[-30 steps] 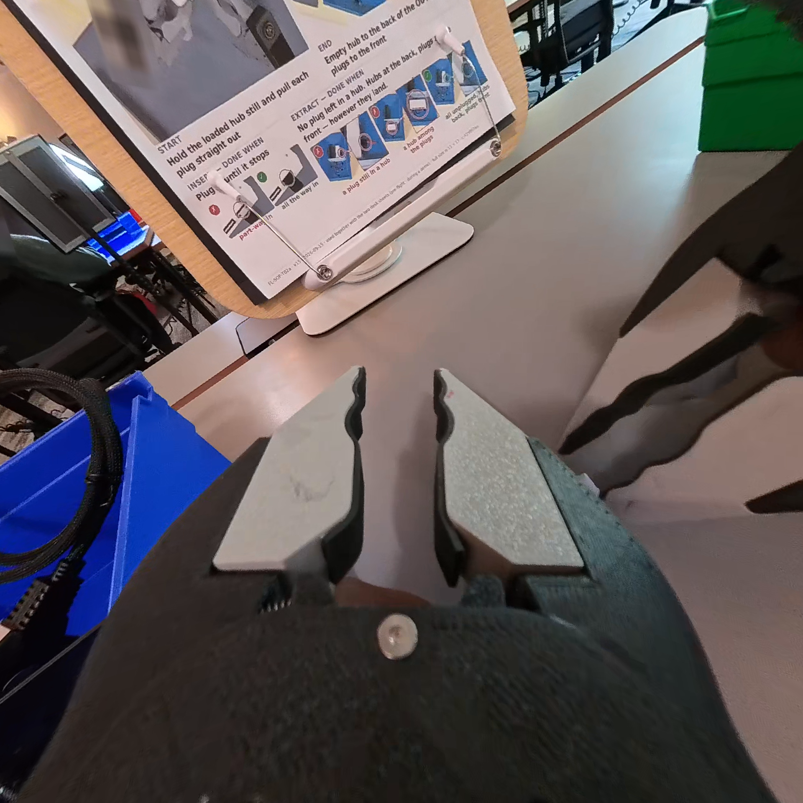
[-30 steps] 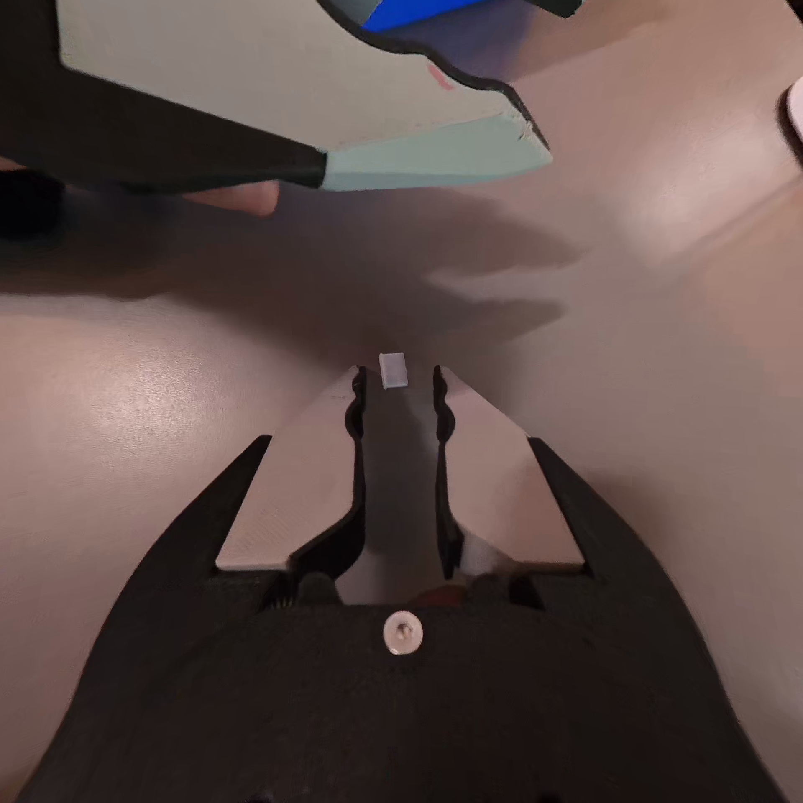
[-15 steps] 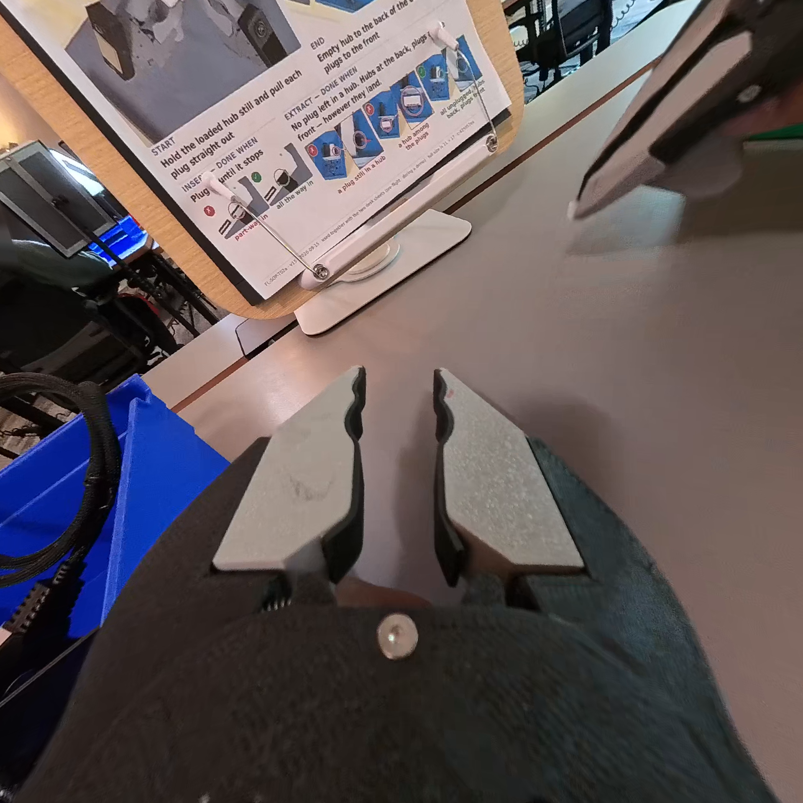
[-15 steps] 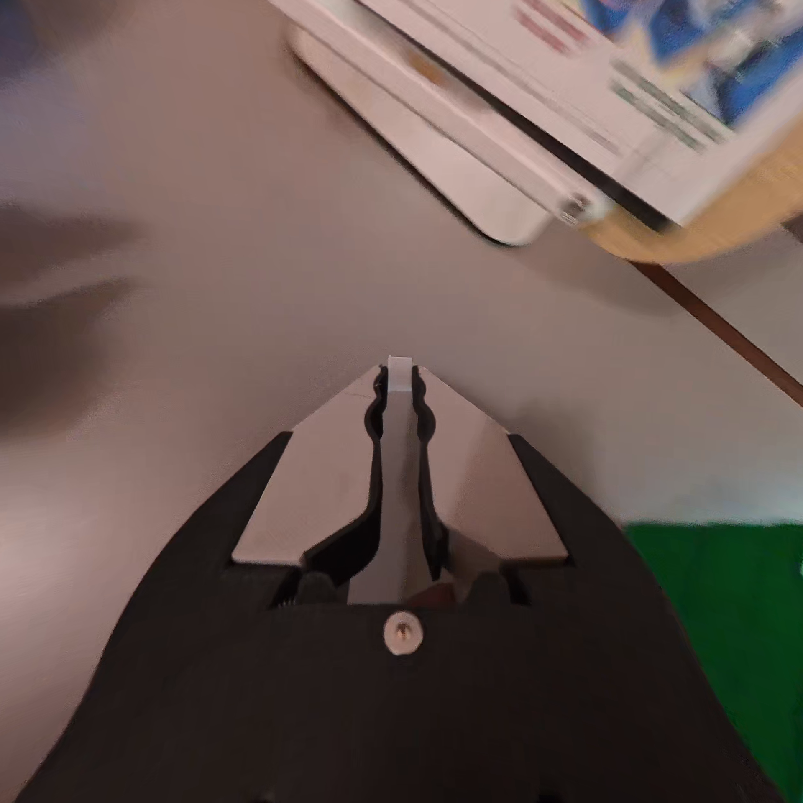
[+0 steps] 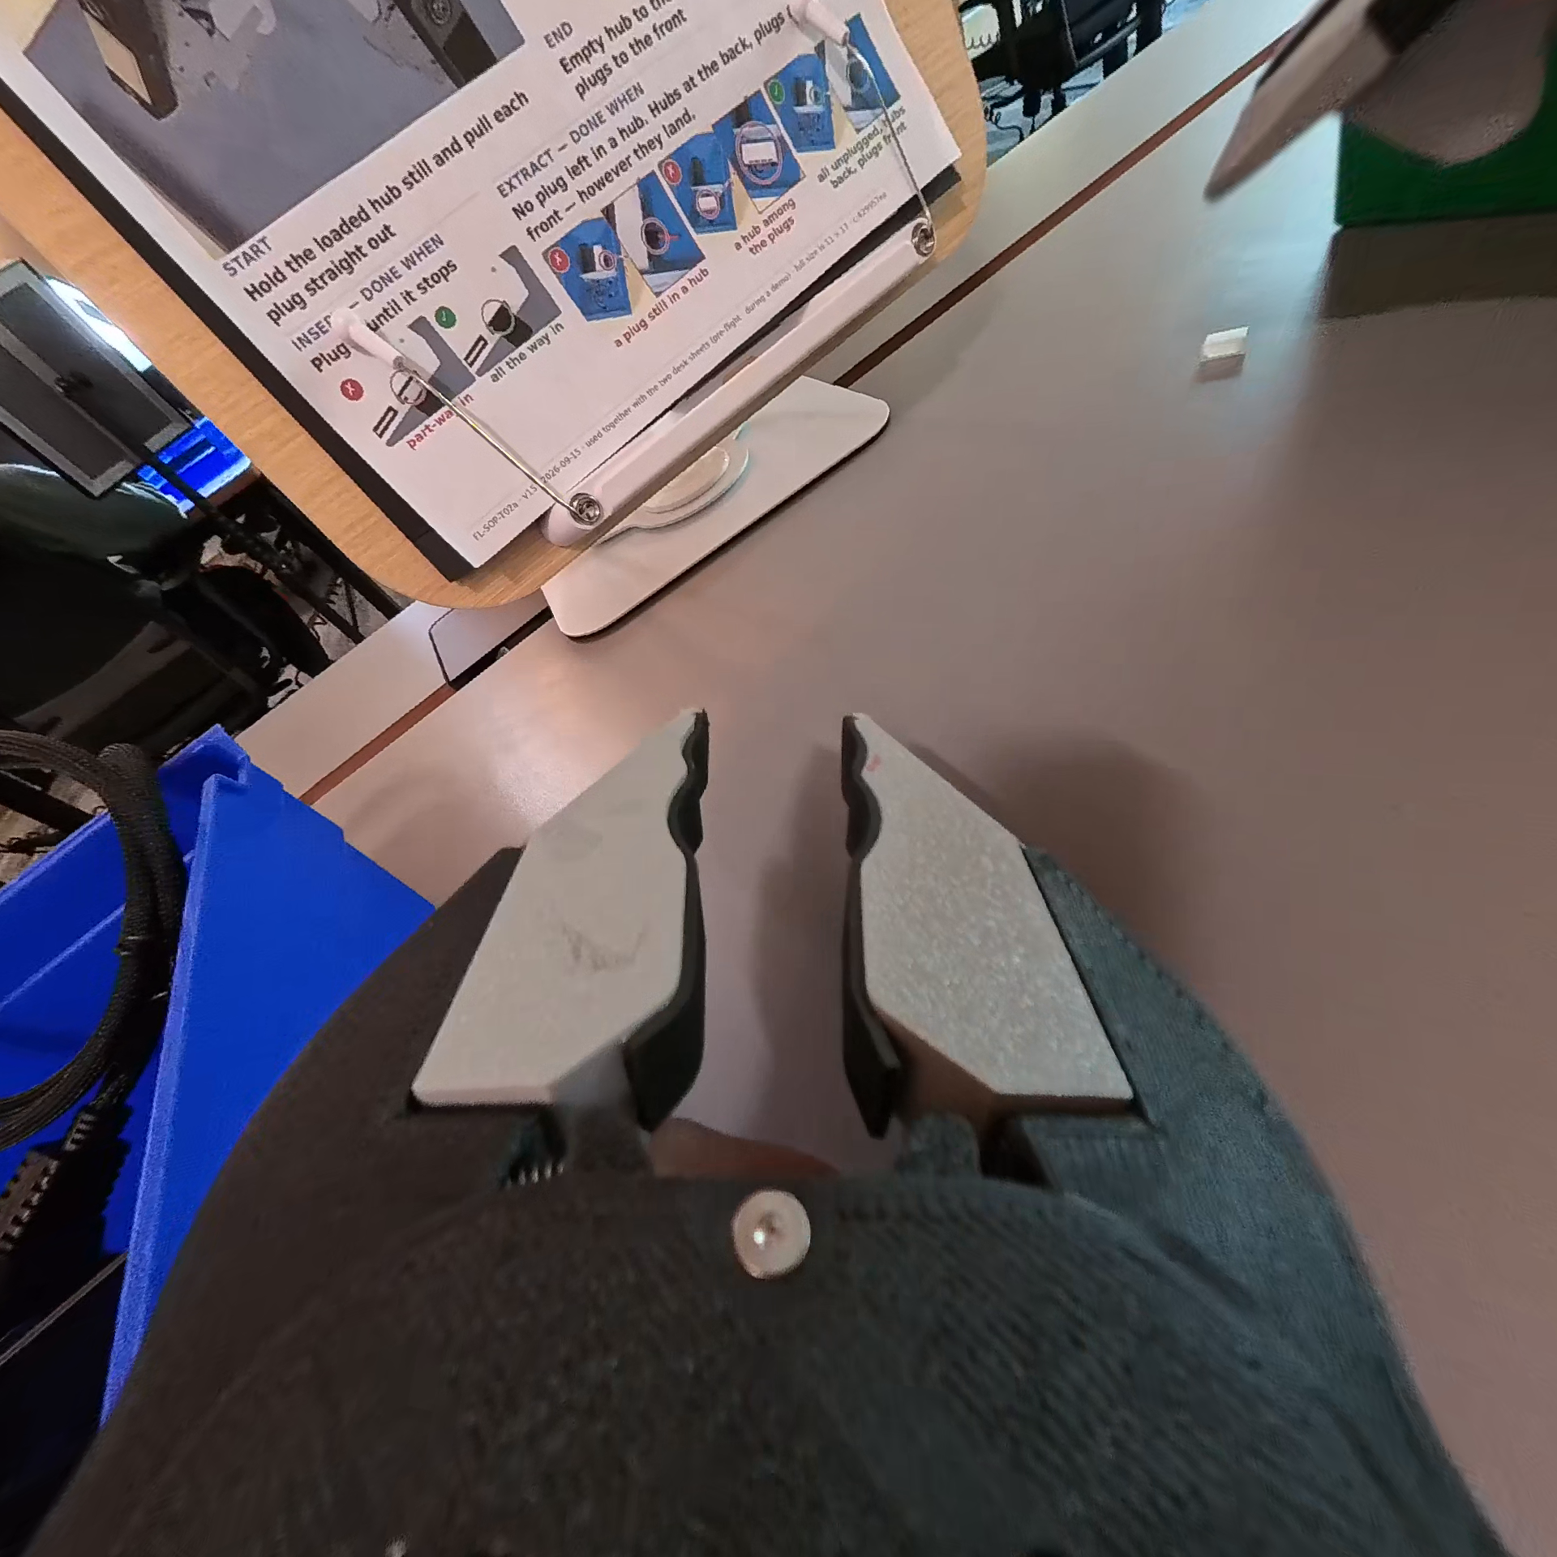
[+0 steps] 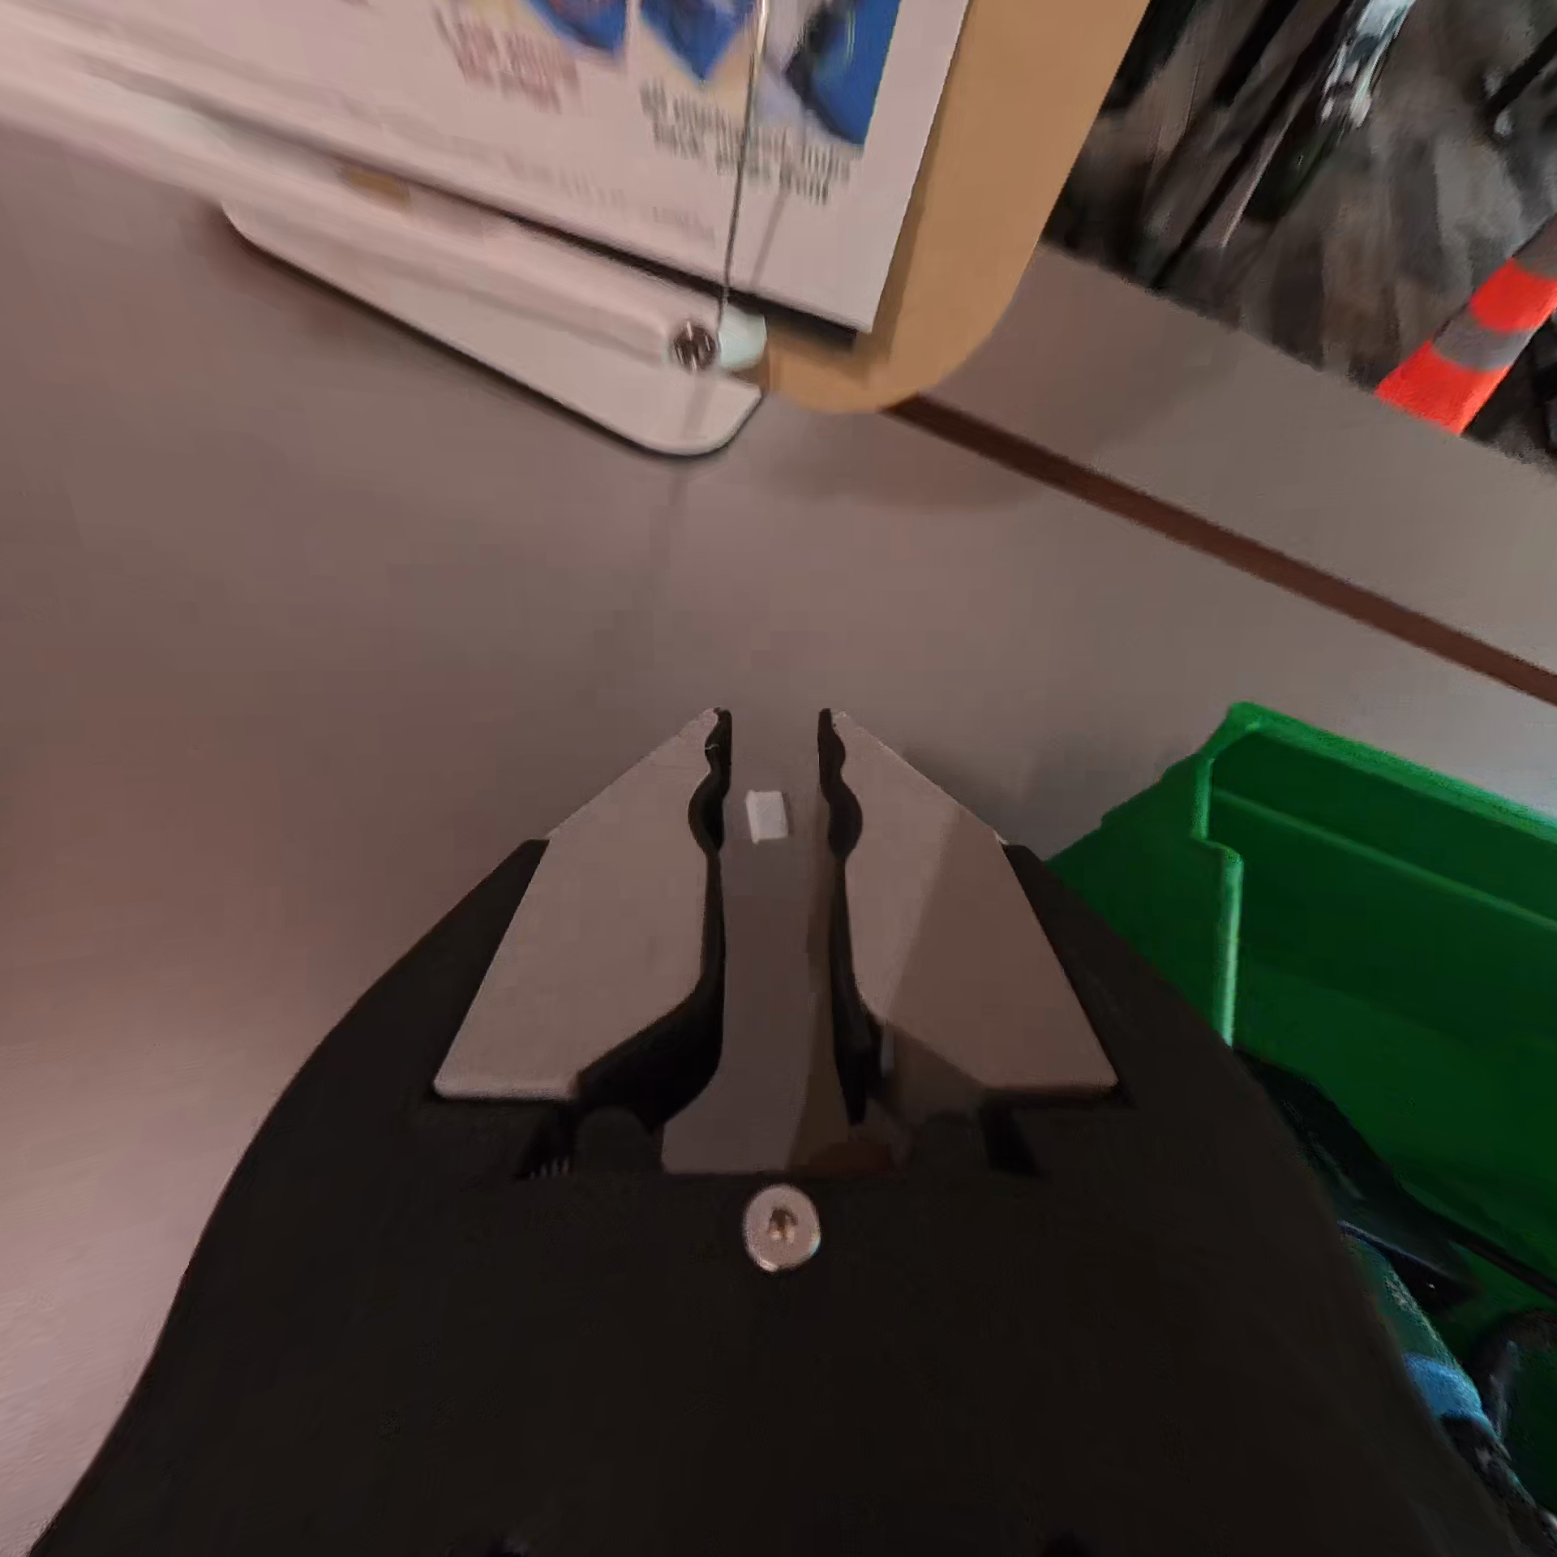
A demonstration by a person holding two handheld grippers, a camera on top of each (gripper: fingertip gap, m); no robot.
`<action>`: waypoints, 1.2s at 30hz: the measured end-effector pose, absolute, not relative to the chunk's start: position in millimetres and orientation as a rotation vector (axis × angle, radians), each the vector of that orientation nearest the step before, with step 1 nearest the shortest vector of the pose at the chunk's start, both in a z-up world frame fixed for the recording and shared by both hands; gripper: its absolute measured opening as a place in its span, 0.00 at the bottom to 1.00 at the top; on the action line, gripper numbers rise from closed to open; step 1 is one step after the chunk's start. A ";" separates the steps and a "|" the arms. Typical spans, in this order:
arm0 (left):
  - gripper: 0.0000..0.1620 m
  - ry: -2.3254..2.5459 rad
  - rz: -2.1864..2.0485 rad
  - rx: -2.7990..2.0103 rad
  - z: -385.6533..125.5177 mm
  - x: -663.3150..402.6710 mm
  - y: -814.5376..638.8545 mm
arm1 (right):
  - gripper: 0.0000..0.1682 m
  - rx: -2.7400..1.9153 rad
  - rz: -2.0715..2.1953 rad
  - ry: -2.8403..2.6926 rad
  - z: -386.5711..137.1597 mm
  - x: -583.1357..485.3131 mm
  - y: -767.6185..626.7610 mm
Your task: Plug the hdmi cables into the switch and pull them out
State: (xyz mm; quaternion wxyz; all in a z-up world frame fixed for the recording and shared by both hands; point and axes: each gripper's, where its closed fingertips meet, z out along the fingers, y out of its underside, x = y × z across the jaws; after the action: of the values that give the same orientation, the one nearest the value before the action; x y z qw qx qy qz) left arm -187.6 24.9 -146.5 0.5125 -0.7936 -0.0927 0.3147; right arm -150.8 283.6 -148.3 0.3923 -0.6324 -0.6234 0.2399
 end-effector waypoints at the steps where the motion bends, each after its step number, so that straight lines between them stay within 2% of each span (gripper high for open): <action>1: 0.19 -0.222 0.759 -1.911 -147.1 -187.5 24.9 | 0.11 -1.582 0.652 -1.557 -139.4 -149.7 279.8; 6: 0.19 -0.202 0.768 -1.925 -150.3 -185.7 26.2 | 0.13 -1.523 0.752 -1.526 -125.8 -148.1 264.1; 19: 0.19 -0.184 0.792 -1.935 -154.4 -185.7 26.8 | 0.15 -1.505 0.695 -1.666 -164.1 -162.4 234.3; 25: 0.19 -0.154 0.820 -1.934 -152.7 -181.3 28.2 | 0.15 -1.471 0.692 -1.685 -164.9 -165.0 224.5; 32: 0.19 -0.200 0.824 -1.840 -128.9 -164.4 9.6 | 0.15 -1.419 0.621 -1.702 -169.0 -166.8 222.9; 36: 0.15 -0.188 0.839 -1.745 -82.6 -146.7 -19.1 | 0.16 -1.422 0.636 -1.705 -169.5 -166.7 222.1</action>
State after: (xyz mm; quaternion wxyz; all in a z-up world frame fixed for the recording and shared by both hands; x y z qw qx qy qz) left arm -146.7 -19.1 -82.6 0.5631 -0.7413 -0.0800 0.3565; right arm -166.7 222.1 -169.5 0.4042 -0.5633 -0.6752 0.2519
